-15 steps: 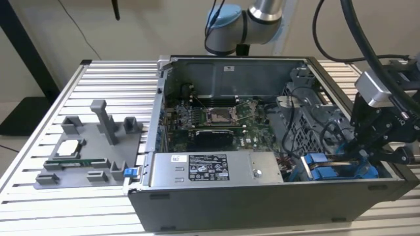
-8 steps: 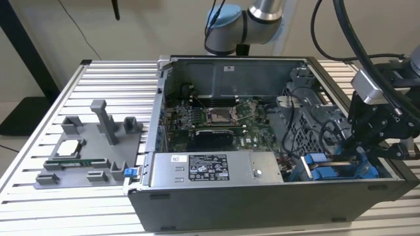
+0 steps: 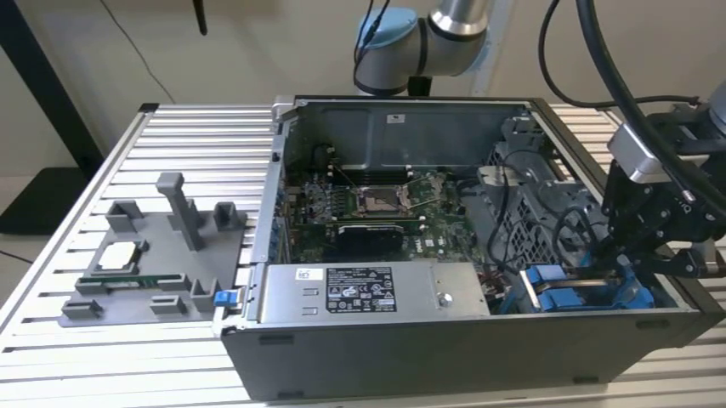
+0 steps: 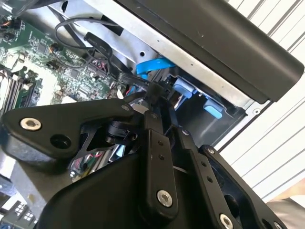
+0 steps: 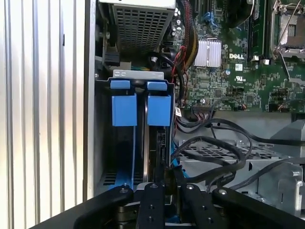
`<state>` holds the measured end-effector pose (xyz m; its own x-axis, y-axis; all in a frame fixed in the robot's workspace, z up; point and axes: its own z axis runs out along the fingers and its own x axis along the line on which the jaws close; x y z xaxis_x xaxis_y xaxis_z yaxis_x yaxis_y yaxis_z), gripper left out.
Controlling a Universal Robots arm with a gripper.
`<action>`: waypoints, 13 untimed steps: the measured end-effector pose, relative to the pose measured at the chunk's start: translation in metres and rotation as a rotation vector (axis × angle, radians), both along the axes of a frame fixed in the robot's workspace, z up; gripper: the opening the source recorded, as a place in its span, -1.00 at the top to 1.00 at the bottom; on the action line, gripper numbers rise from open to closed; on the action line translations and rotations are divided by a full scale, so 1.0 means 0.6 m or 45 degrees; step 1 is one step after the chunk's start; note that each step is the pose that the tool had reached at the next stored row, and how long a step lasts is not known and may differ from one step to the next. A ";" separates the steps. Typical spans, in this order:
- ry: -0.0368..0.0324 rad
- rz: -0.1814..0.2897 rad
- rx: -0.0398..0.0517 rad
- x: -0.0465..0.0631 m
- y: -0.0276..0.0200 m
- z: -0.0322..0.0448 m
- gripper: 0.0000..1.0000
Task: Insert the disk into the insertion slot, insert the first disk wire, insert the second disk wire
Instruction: 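Insert the first disk wire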
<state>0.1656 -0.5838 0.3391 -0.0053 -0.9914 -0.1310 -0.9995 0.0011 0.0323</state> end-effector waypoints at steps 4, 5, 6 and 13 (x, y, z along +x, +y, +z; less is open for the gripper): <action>0.0000 0.000 0.000 0.000 -0.0002 -0.002 1.00; 0.0001 0.000 0.000 0.000 -0.0002 -0.002 1.00; 0.0000 0.000 0.000 0.000 -0.0002 -0.002 1.00; 0.0020 0.000 0.001 0.000 -0.0031 0.000 1.00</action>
